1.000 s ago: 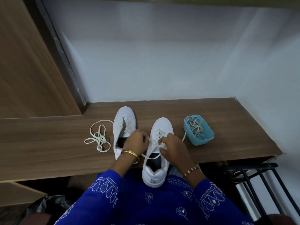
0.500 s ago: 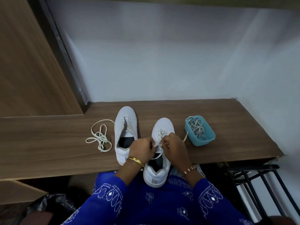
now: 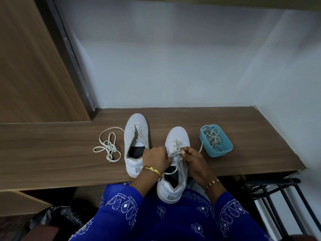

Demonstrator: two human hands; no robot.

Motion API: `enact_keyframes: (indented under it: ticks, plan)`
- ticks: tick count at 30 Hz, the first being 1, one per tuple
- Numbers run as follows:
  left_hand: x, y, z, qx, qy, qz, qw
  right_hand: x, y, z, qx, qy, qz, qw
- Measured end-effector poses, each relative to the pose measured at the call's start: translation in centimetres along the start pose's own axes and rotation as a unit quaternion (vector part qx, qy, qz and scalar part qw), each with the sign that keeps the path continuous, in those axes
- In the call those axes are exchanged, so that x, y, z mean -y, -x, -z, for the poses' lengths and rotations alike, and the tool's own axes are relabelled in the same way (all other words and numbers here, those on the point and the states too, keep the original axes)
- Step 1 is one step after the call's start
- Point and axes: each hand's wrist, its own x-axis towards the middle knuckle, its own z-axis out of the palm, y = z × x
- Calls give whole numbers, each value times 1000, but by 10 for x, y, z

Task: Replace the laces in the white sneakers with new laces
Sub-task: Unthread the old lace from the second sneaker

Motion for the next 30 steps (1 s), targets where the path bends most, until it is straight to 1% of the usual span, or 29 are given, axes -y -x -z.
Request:
enact_keyframes:
  ticks: [1, 2, 3, 4, 5, 7, 9, 10, 12, 15, 16, 17, 18, 20, 21, 22, 23, 25, 26, 28, 29, 30]
  plan:
    - [1, 1, 0, -4, -10, -3, 1000, 8, 2, 4, 10, -72, 2, 997]
    - [5, 3, 0, -12, -16, -2, 1000, 21, 4, 10, 16, -153, 17, 988]
    - [9, 4, 0, -23, -10, 3, 1000, 39, 4, 19, 15, -210, 42, 977]
    - [13, 5, 0, -31, -3, 7, 1000, 60, 4, 28, 3, -220, 67, 973]
    - [15, 5, 1, -35, 1, 4, 999, 83, 5, 34, -10, -186, 87, 979]
    - [12, 7, 2, -30, -6, -10, 999, 115, 4, 40, -25, -13, 107, 994]
    - [5, 5, 1, -25, -3, -17, 1000, 119, -4, 39, -29, 135, 106, 985]
    - [3, 5, 1, -22, 5, -14, 1000, 115, -7, 34, -34, 178, 100, 978]
    - [4, 3, 1, -12, 35, -6, 999, 99, -11, 23, -45, 219, 89, 971]
    - [8, 4, 1, 8, 119, -5, 993, 78, -16, 10, -61, 292, 79, 951]
    - [8, 4, 1, 11, 135, -6, 991, 72, -18, 7, -67, 332, 77, 938]
    - [8, 4, 1, 12, 142, -9, 990, 66, -19, 4, -80, 386, 82, 916]
    - [8, 4, 1, 12, 144, -10, 989, 59, -20, 3, -98, 452, 101, 881]
    - [7, 2, 1, 14, 149, -9, 989, 47, -17, 1, -149, 573, 163, 790]
    - [7, 1, 1, 15, 156, -8, 988, 43, -14, -1, -167, 603, 191, 756]
    - [8, 0, 0, 15, 164, -5, 986, 39, -9, -4, -162, 618, 203, 742]
    - [8, -1, 0, 13, 170, -4, 985, 34, -3, -8, -142, 623, 186, 746]
    - [8, -1, 0, 9, 181, -2, 984, 24, 8, -17, -87, 633, 121, 760]
    - [9, -1, -1, 6, 186, -1, 983, 18, 11, -19, -63, 645, 101, 755]
    - [9, 0, -1, 0, 190, 3, 982, 8, 12, -20, -46, 655, 102, 747]
    - [10, 0, -2, -2, 190, 4, 982, 6, 11, -19, -51, 650, 105, 750]
    - [11, 0, -2, -4, 188, 4, 982, 5, 10, -17, -56, 636, 107, 762]
